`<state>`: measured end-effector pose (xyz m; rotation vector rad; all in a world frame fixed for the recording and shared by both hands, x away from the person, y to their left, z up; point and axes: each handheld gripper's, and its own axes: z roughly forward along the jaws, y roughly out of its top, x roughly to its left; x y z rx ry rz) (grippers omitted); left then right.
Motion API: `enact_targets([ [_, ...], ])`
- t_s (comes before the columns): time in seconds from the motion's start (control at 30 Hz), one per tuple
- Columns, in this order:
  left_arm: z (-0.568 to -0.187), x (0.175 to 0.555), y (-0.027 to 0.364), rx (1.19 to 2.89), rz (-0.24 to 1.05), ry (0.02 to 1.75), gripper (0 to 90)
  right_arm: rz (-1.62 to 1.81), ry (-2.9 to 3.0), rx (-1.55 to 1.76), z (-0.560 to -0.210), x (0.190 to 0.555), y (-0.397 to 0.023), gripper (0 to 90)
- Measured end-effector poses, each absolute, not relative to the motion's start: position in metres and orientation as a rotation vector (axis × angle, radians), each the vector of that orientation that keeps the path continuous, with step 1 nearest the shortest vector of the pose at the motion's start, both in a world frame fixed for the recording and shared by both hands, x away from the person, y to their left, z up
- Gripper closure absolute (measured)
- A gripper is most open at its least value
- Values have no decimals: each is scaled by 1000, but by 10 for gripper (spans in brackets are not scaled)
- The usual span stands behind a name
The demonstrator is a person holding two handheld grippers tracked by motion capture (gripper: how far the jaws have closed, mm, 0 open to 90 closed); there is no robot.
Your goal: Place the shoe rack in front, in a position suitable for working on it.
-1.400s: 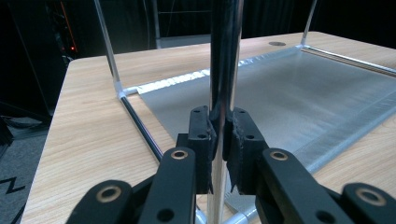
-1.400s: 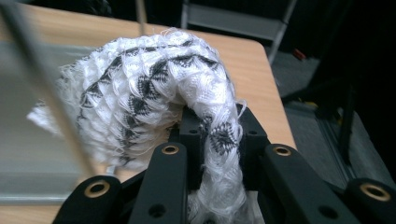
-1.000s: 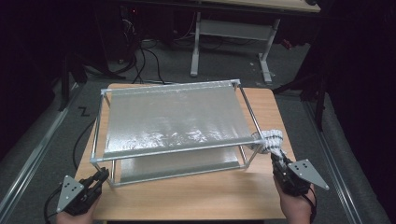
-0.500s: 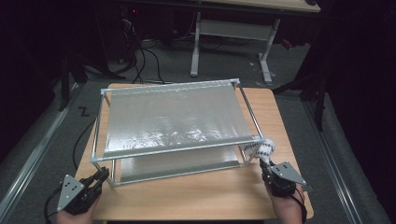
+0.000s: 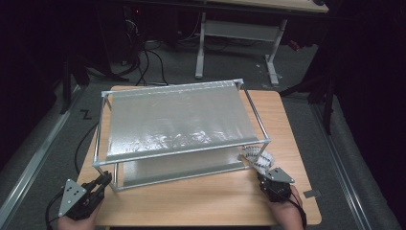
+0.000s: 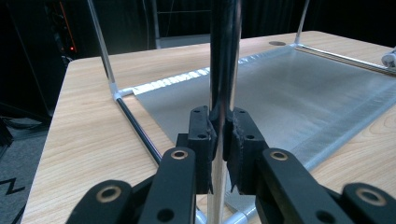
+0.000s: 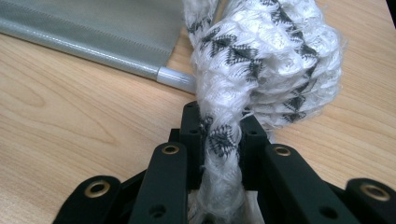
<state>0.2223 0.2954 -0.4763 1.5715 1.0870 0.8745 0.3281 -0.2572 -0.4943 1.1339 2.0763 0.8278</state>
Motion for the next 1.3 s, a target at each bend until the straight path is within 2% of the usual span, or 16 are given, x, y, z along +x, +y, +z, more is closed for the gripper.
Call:
enact_targets([
  [0.33,-477,222,296,1568,877,1084,806,911,1975,1104,-471,319,-258,775],
  [0.53,-477,222,296,1566,875,1084,806,1042,1829,1047,-431,308,-260,775],
  [0.73,-477,222,296,1565,876,1083,806,1085,1780,1026,-415,302,-262,774],
  [1.07,-477,222,296,1566,876,1083,806,1022,1886,1061,-443,312,-258,775],
  [1.3,-477,222,296,1567,875,1083,806,942,2054,1165,-482,328,-258,775],
])
